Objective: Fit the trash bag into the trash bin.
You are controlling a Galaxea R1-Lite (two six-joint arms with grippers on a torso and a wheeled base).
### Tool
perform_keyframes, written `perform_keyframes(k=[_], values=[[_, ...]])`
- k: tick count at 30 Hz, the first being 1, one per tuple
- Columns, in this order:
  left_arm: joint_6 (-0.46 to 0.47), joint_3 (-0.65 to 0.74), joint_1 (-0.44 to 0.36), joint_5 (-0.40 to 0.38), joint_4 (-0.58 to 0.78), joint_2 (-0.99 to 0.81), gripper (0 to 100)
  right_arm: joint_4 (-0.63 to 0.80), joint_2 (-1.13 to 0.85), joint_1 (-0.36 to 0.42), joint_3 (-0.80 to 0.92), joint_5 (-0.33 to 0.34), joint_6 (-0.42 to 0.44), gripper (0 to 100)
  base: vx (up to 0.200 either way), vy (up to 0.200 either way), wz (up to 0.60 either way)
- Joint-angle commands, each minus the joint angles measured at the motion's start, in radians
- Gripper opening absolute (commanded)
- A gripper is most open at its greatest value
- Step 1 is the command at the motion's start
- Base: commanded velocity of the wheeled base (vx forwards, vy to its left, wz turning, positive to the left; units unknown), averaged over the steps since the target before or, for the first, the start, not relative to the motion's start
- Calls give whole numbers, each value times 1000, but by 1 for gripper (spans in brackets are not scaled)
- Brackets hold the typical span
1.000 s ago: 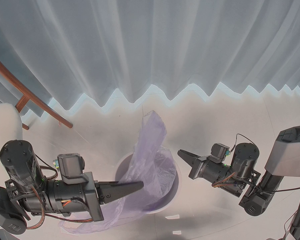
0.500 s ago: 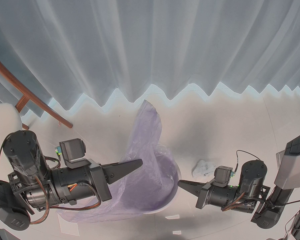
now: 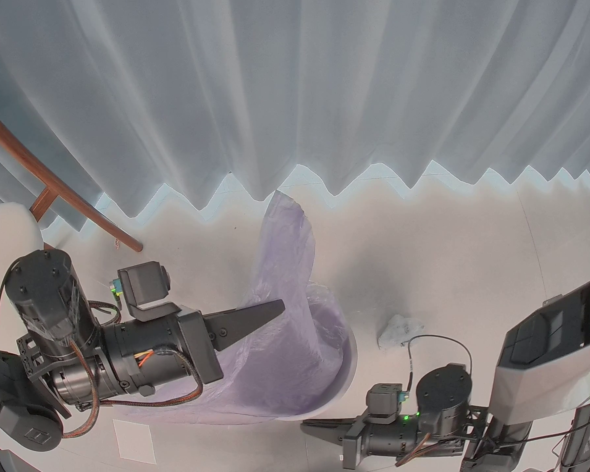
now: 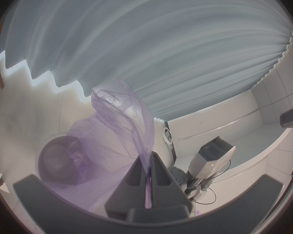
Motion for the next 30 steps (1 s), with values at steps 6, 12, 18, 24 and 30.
perform_keyframes(k=[6, 12, 18, 24, 30], values=[[-12, -1, -7, 0, -21, 1, 0, -17, 203, 121, -175, -56, 0, 0, 0, 0, 0], [-12, 1, -8, 0, -23, 1, 0, -17, 270, 167, -318, -120, 3, 0, 0, 0, 0], [-12, 2, -13, 1, -23, 0, 0, -17, 321, 196, -433, -134, 35, 0, 0, 0, 0], [-12, 1, -13, 1, -23, -2, 0, -17, 364, 250, -520, -195, 98, 0, 0, 0, 0], [-10, 1, -13, 1, -23, -3, 0, -17, 396, 282, -563, -226, 146, 0, 0, 0, 0]])
